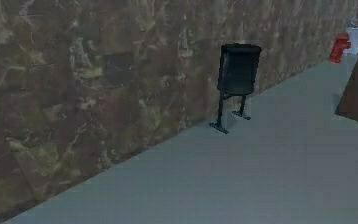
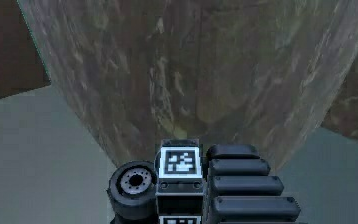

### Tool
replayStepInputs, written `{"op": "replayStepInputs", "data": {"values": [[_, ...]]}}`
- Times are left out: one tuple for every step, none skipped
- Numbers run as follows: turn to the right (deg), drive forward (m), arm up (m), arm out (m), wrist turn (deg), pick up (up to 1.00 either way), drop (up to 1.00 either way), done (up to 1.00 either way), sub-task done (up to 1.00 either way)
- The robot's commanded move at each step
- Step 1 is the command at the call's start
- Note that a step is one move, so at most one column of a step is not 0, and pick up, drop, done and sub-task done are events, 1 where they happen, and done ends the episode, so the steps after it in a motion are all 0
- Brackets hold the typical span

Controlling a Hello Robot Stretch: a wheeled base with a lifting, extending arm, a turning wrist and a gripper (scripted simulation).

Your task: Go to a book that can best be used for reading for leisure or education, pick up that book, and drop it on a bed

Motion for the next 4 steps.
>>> {"op": "replayStepInputs", "data": {"values": [[33.0,0.0,0.0,0.0,0.0,0.0,0.0,0.0,0.0],[0.0,1.0,0.0,0.0,0.0,0.0,0.0,0.0,0.0],[0.0,1.0,0.0,0.0,0.0,0.0,0.0,0.0,0.0],[6.0,0.0,0.0,0.0,0.0,0.0,0.0,0.0,0.0]]}}
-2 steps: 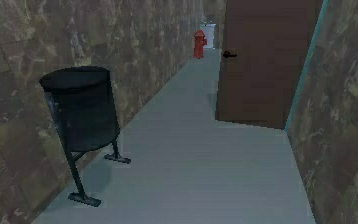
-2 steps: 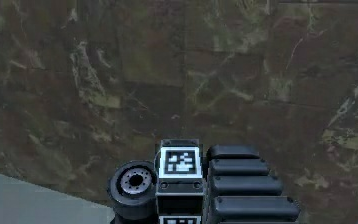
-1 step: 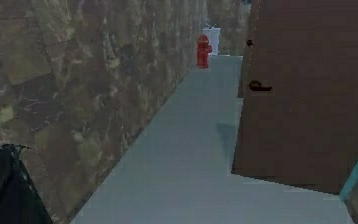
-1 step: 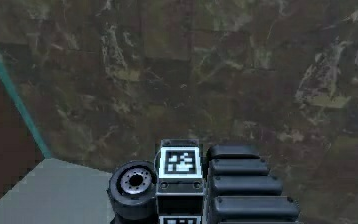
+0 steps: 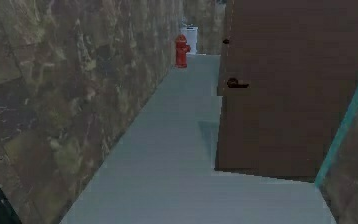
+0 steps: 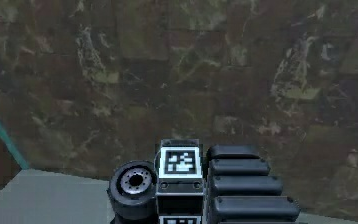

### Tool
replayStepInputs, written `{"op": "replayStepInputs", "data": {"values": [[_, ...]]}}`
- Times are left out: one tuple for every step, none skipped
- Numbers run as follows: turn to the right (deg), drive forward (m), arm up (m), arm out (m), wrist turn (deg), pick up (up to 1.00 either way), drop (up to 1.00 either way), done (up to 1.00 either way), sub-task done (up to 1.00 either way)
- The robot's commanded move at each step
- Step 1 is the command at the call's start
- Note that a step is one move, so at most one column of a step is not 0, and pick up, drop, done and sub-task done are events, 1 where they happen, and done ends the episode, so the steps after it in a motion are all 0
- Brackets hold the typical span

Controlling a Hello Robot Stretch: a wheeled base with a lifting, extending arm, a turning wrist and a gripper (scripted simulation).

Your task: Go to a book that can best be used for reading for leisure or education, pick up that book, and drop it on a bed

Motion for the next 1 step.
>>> {"op": "replayStepInputs", "data": {"values": [[0.0,0.45,0.0,0.0,0.0,0.0,0.0,0.0,0.0]]}}
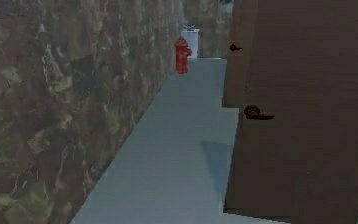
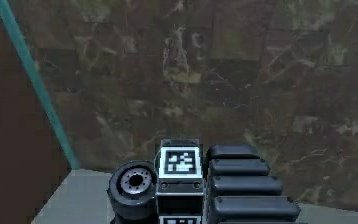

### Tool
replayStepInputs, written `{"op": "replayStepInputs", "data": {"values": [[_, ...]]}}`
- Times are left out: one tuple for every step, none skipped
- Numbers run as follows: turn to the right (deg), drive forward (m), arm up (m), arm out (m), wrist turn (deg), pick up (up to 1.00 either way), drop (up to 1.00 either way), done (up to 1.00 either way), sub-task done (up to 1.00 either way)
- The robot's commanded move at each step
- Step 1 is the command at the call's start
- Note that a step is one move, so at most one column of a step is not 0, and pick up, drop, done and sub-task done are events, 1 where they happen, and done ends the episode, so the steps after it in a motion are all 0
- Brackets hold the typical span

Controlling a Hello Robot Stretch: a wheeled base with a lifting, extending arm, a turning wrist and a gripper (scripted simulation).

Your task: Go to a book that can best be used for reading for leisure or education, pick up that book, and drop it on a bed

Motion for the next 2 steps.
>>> {"op": "replayStepInputs", "data": {"values": [[0.0,0.65,0.0,0.0,0.0,0.0,0.0,0.0,0.0],[15.0,0.0,0.0,0.0,0.0,0.0,0.0,0.0,0.0]]}}
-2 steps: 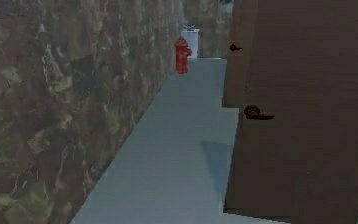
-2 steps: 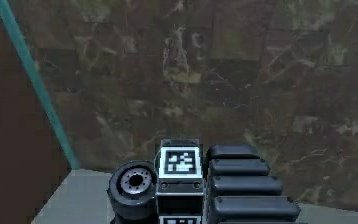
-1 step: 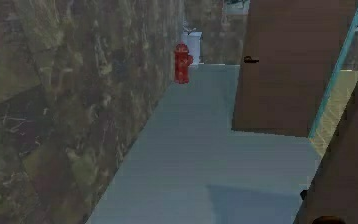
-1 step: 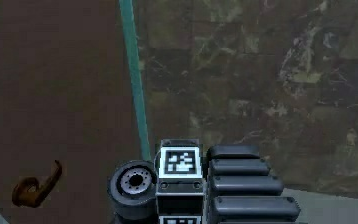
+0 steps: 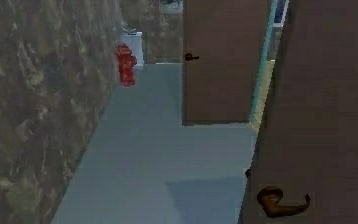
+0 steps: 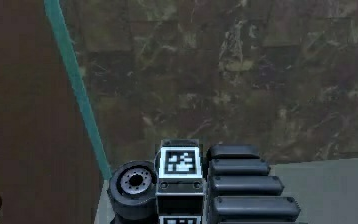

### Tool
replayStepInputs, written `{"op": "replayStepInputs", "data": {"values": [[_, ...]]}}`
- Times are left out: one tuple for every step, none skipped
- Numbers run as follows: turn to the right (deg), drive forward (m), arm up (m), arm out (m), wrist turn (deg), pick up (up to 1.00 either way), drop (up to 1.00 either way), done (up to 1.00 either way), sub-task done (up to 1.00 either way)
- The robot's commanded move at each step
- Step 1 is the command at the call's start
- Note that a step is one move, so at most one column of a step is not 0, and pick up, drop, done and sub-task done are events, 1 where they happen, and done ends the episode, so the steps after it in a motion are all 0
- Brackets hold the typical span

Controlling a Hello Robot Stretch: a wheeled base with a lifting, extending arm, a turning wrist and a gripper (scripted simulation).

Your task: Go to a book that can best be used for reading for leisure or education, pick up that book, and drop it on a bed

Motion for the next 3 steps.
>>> {"op": "replayStepInputs", "data": {"values": [[0.0,0.95,0.0,0.0,0.0,0.0,0.0,0.0,0.0],[45.0,0.0,0.0,0.0,0.0,0.0,0.0,0.0,0.0],[45.0,0.0,0.0,0.0,0.0,0.0,0.0,0.0,0.0]]}}
